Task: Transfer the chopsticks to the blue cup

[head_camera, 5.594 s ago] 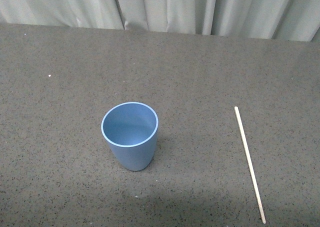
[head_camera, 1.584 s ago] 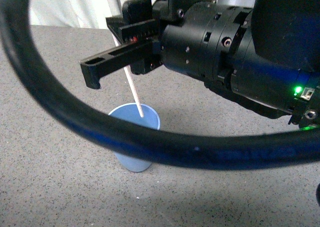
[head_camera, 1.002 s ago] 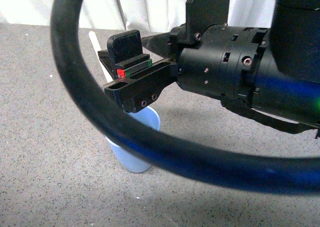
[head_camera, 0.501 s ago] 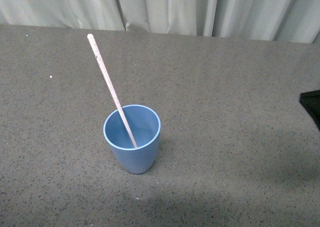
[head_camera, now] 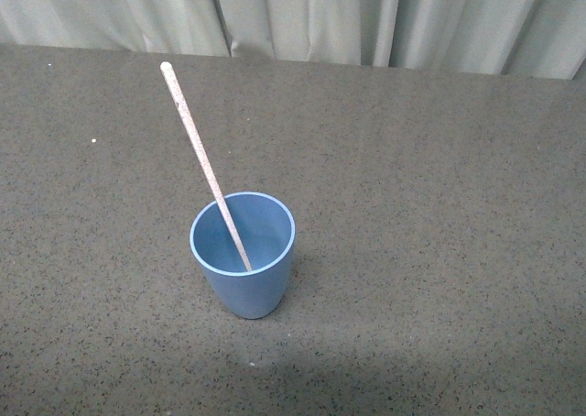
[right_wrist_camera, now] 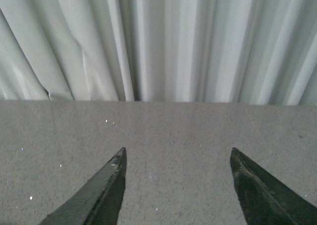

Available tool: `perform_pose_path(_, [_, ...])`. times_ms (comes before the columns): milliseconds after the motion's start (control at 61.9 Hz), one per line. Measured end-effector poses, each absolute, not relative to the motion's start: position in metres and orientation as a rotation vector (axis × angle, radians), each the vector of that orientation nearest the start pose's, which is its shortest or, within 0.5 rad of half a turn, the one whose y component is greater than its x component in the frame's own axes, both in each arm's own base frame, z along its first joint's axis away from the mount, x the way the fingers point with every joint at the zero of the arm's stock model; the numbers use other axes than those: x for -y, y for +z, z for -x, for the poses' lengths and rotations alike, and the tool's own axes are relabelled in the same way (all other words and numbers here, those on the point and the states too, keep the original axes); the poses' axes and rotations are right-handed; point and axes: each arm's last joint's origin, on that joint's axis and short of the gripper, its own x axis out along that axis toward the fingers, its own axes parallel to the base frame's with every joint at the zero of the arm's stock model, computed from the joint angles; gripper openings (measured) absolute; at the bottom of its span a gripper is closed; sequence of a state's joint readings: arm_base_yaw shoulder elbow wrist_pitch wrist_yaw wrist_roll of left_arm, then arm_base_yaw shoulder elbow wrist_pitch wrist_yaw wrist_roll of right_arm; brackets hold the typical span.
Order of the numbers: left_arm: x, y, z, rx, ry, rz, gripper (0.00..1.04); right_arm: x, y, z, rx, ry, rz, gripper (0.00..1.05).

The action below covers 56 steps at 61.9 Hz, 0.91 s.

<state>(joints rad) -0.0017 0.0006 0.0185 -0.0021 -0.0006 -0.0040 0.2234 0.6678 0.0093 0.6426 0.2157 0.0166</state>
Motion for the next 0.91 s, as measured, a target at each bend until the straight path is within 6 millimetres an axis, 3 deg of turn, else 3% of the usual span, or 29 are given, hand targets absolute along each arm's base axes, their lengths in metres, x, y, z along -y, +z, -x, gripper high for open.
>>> perform_pose_path(307, [0.0, 0.17, -0.097, 0.016, -0.002, 0.004, 0.98, -0.012, 0.167, -0.125, 0.004, 0.005, -0.005, 0.0])
perform_pose_path(469, [0.0, 0.17, -0.097, 0.016, -0.001, 0.004, 0.98, 0.0, 0.168, -0.12, 0.006, -0.003, -0.003, 0.01])
perform_pose_path(905, [0.0, 0.17, -0.097, 0.016, -0.002, 0.004, 0.98, 0.0, 0.168, -0.111, 0.007, 0.002, -0.002, 0.01])
